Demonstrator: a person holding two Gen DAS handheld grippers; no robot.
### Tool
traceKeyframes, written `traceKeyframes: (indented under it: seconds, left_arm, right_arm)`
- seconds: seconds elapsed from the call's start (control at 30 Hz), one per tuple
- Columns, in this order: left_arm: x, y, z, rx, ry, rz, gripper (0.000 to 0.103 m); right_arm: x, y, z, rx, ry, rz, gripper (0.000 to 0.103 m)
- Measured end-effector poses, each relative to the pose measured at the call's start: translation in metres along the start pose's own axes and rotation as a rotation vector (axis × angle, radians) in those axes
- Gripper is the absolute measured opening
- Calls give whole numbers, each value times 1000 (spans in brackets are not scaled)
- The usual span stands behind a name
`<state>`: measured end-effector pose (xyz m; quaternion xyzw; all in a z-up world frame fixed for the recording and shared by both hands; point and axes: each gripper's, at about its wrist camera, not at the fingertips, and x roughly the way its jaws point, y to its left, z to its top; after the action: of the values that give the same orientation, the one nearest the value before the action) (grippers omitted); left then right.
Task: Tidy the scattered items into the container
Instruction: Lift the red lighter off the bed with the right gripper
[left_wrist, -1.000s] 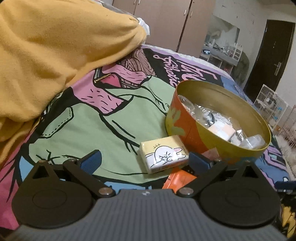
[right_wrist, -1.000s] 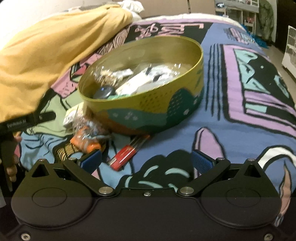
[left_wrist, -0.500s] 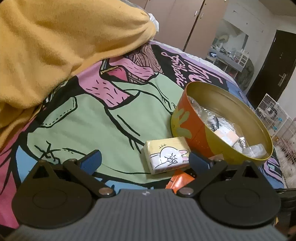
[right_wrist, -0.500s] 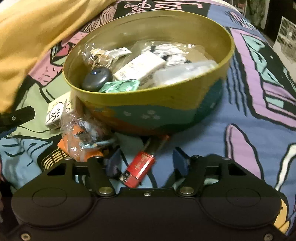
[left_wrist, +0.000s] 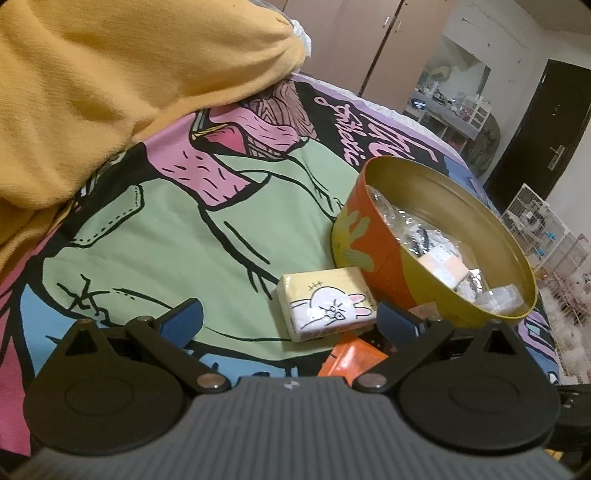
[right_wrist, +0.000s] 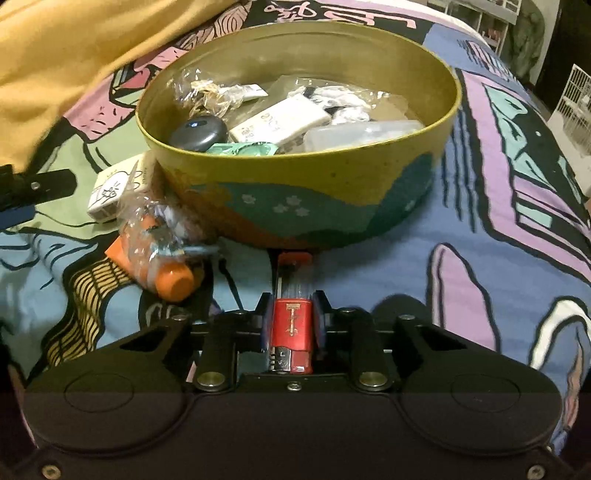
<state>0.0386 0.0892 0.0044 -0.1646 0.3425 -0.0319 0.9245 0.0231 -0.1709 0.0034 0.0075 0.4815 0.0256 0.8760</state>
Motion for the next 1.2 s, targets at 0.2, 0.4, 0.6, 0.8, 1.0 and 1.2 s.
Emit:
traceKeyframes:
  seconds: [0.2, 0.4, 0.6, 0.8, 1.0, 1.2]
  left_arm:
    - [-1, -9, -3, 47, 18, -49, 103]
    - [-3, -25, -10, 127, 32, -119, 103]
    - [-7, -37, -15, 176, 36, -195, 103]
    - [-3, -44, -20, 216, 62, -202, 103]
    - [-2, -43, -20, 212, 70, -218, 103]
    - [-3, -46, -21, 223, 69, -230, 103]
  right_arm:
    - [-30, -21, -16, 60, -3, 44, 22]
    - [-57, -42, -13, 108, -45, 53, 22]
    - [-76, -57, -8, 143, -64, 51, 22]
    - [-83, -63, -8, 157, -63, 44, 22]
    - [-90, -68, -7, 162, -74, 26, 22]
    - [-99, -72, 1, 168, -94, 15, 22]
